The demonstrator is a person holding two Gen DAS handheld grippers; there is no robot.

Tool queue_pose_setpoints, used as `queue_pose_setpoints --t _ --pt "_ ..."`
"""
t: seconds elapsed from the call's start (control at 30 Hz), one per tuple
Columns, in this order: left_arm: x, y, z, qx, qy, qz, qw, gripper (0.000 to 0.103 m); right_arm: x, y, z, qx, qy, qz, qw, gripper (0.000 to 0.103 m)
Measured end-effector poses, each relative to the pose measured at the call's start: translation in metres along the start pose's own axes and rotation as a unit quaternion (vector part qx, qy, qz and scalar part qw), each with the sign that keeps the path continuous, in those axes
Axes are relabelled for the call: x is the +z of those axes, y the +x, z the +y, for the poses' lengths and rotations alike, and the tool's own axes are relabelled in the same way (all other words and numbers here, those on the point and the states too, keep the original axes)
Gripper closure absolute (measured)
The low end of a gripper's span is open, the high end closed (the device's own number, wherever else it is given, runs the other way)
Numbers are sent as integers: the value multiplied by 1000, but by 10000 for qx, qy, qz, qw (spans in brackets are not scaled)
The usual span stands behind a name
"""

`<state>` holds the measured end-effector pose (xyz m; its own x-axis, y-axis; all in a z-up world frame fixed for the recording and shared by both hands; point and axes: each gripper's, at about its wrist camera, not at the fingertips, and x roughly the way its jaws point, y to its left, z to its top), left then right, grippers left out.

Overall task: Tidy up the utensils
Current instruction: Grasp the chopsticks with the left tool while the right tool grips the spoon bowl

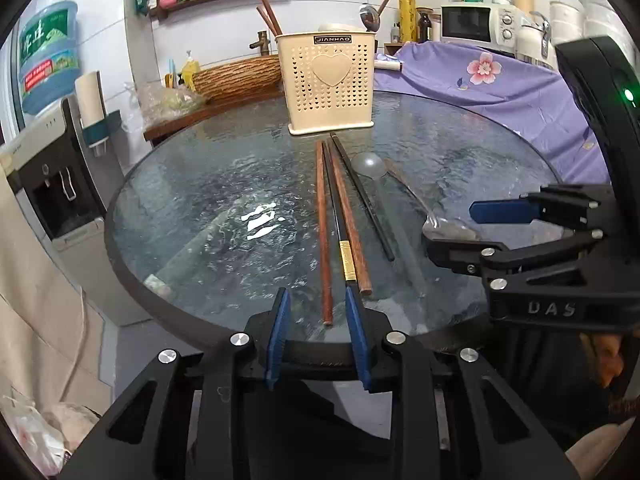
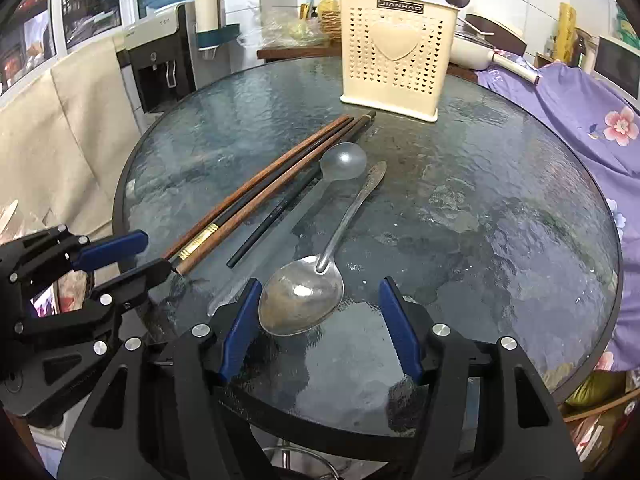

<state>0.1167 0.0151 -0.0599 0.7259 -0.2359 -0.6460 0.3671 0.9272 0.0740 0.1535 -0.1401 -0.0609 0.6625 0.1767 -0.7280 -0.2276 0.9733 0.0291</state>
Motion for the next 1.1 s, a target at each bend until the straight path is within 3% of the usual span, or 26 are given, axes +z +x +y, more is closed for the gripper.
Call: queue_pose_setpoints --t 0.27,0.5,0.8,1.1 --pt "7 7 -11 -70 -81 -53 9999 80 -1 -1 -6 -63 111 -107 9999 64" --pt "5 7 -12 -118 -143 -113 9998 83 -4 -2 -13 -31 113 -181 9998 64" --pt "4 6 -8 -139 -328 -177 9992 98 -10 -6 -26 191 152 -301 9993 65" --pt "2 1 -5 -192 -509 -275 9981 98 -12 -18 -33 154 92 -498 9986 65"
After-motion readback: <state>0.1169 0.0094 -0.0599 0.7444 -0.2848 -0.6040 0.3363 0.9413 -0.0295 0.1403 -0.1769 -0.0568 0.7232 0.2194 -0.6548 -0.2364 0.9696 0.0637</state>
